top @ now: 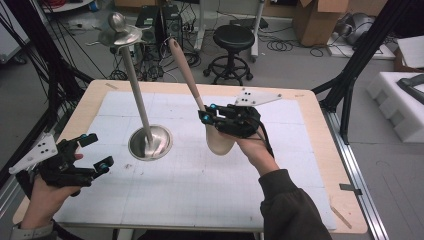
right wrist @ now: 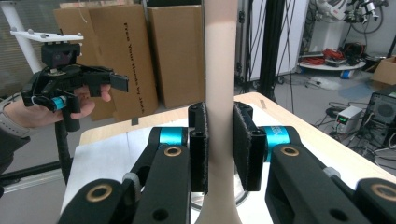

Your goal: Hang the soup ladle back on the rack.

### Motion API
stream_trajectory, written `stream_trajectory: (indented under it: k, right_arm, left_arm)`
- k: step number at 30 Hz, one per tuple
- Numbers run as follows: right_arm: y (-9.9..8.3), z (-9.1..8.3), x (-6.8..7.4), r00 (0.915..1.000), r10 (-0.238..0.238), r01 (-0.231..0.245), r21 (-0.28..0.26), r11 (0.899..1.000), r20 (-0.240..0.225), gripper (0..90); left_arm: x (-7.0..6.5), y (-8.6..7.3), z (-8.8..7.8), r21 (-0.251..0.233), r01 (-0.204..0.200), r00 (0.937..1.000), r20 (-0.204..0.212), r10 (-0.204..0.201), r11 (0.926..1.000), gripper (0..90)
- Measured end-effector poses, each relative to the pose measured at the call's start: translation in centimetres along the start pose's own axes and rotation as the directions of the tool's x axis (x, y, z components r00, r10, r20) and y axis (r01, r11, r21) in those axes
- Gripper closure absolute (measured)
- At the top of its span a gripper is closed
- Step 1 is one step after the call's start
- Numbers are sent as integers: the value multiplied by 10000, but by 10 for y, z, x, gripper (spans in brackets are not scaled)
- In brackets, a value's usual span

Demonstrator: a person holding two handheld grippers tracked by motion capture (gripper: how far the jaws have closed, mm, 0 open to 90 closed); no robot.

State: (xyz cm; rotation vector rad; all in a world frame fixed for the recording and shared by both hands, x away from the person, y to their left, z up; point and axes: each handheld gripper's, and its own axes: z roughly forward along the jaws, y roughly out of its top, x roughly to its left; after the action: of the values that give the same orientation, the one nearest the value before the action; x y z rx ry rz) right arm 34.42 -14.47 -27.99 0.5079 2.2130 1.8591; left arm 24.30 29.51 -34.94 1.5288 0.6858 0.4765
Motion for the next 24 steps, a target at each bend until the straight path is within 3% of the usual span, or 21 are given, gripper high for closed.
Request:
stream_trajectory:
  k: [12,24]
  right_arm:
    - [5,19,0,9998,29,-23,313,9995,-184,780]
    - [11,37,1,9994,91,-84,223,9997,-328,780]
  left_arm:
    - [1,2,-3,-118,-11,10000,-44,11,9999,34]
    - [2,3,-7,-240,42,10000,-41,-43,9997,34]
